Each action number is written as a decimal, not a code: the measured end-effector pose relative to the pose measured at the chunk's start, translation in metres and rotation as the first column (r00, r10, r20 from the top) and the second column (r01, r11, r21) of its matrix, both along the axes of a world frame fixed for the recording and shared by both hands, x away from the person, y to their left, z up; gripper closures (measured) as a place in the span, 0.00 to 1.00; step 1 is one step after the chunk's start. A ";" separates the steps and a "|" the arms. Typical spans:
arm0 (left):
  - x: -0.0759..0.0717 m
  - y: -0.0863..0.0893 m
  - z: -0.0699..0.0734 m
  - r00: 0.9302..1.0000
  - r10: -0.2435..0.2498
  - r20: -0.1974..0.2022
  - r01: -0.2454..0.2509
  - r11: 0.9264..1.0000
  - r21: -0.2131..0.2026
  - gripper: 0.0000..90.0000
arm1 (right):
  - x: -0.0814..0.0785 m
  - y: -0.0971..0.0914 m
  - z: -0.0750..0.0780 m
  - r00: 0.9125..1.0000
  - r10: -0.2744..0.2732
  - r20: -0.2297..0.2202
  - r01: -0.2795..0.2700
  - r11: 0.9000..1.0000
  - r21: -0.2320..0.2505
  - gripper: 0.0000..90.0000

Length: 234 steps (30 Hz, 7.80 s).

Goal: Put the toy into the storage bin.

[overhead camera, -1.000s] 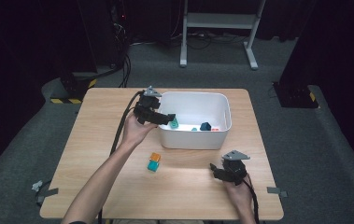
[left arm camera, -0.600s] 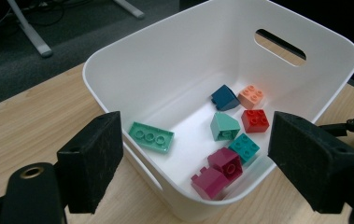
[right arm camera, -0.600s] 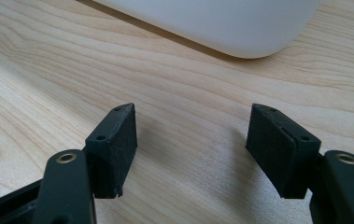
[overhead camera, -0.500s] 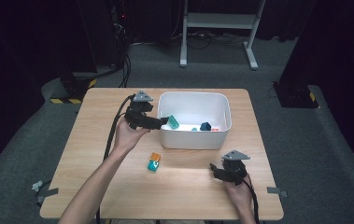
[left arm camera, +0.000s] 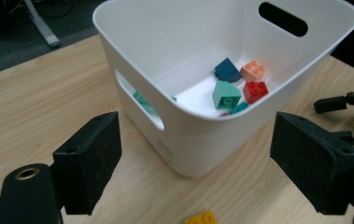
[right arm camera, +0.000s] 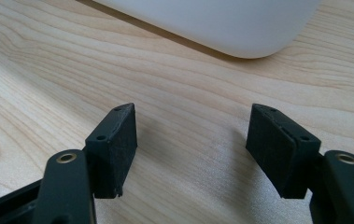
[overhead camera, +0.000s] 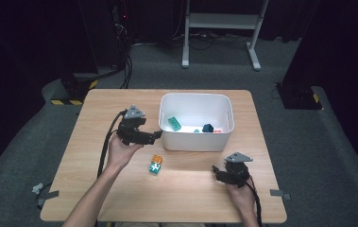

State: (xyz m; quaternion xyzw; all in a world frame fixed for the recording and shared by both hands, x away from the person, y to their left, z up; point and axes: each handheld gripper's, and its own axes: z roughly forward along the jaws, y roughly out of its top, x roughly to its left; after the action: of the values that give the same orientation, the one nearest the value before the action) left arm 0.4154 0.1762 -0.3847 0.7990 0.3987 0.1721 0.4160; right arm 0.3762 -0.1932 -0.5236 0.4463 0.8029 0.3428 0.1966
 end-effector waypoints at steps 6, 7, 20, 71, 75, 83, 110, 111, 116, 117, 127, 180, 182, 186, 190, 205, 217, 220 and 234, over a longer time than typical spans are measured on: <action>-0.012 0.008 -0.018 0.999 0.017 -0.028 -0.017 0.999 -0.027 0.18 | 0.000 0.000 0.000 1.000 0.000 0.000 0.000 1.000 0.000 0.37; -0.014 0.009 -0.021 0.999 0.018 -0.032 -0.019 0.999 -0.030 0.19 | 0.000 0.000 0.000 1.000 0.000 0.000 0.000 1.000 0.000 0.37; -0.040 0.016 -0.059 0.996 0.061 -0.062 -0.062 0.998 -0.019 0.21 | 0.000 0.000 0.000 1.000 0.000 0.001 0.000 1.000 0.000 0.37; -0.064 -0.014 -0.134 0.988 0.109 -0.114 -0.103 0.993 0.057 0.60 | 0.000 0.000 0.000 1.000 -0.003 0.001 0.003 1.000 -0.001 0.37; -0.064 -0.014 -0.133 0.988 0.106 -0.114 -0.100 0.993 0.059 0.63 | 0.000 0.000 0.000 1.000 -0.003 0.001 0.003 1.000 -0.001 0.37; -0.064 -0.011 -0.132 0.988 0.096 -0.121 -0.089 0.994 0.063 0.64 | 0.000 0.000 0.000 1.000 -0.002 0.000 0.002 1.000 0.000 0.37; -0.056 0.011 -0.092 0.990 0.060 -0.126 -0.059 0.998 0.014 0.65 | 0.000 0.000 0.000 1.000 -0.003 0.000 0.003 1.000 0.000 0.37; -0.055 0.012 -0.089 0.991 0.058 -0.120 -0.057 0.998 0.015 0.65 | 0.000 0.000 0.000 1.000 -0.003 0.000 0.003 1.000 0.000 0.37; -0.050 0.015 -0.077 0.992 0.039 -0.119 -0.039 0.999 -0.004 0.65 | 0.000 0.000 0.000 1.000 -0.003 0.000 0.003 1.000 0.000 0.37; -0.049 0.015 -0.074 0.992 0.039 -0.118 -0.040 0.999 -0.010 0.65 | 0.000 0.000 0.000 1.000 -0.003 0.000 0.003 1.000 0.000 0.37; -0.035 0.014 -0.051 0.994 0.007 -0.109 -0.011 0.999 -0.033 0.65 | 0.000 0.000 0.000 1.000 -0.002 0.000 0.002 1.000 0.000 0.37; 0.031 -0.010 0.032 0.995 -0.075 -0.066 0.069 0.993 -0.091 0.65 | 0.000 0.000 0.000 1.000 -0.001 0.000 0.001 1.000 -0.001 0.37; 0.034 -0.013 0.033 0.995 -0.078 -0.064 0.072 0.993 -0.089 0.65 | 0.000 0.000 0.000 1.000 -0.001 0.000 0.001 1.000 -0.001 0.37; 0.040 -0.018 0.035 0.994 -0.085 -0.063 0.079 0.992 -0.100 0.65 | 0.000 0.000 0.000 1.000 -0.001 0.000 0.001 1.000 -0.001 0.37; 0.045 -0.023 0.035 0.993 -0.092 -0.070 0.085 0.992 -0.097 0.65 | 0.000 0.000 0.000 1.000 -0.001 0.000 0.001 1.000 -0.001 0.37; 0.062 -0.040 0.027 0.991 -0.097 -0.091 0.090 0.993 -0.071 0.64 | 0.000 0.000 0.000 1.000 -0.001 0.000 0.001 1.000 -0.001 0.37; 0.069 -0.050 0.018 0.990 -0.097 -0.104 0.093 0.995 -0.044 0.63 | 0.000 0.000 0.000 1.000 -0.001 0.000 0.001 1.000 -0.001 0.37; 0.069 -0.053 0.016 0.991 -0.088 -0.103 0.086 0.996 -0.028 0.53 | 0.000 0.000 0.000 1.000 -0.002 0.001 0.002 1.000 -0.001 0.37; 0.058 -0.038 0.021 0.997 -0.053 -0.061 0.051 0.998 -0.036 0.42 | 0.000 0.000 0.000 1.000 -0.002 0.001 0.002 1.000 -0.001 0.37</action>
State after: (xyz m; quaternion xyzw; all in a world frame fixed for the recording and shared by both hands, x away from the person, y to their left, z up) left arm 0.4738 0.1378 -0.3638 0.8067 0.3934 0.1293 0.4215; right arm 0.3762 -0.1930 -0.5237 0.4468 0.8026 0.3425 0.1974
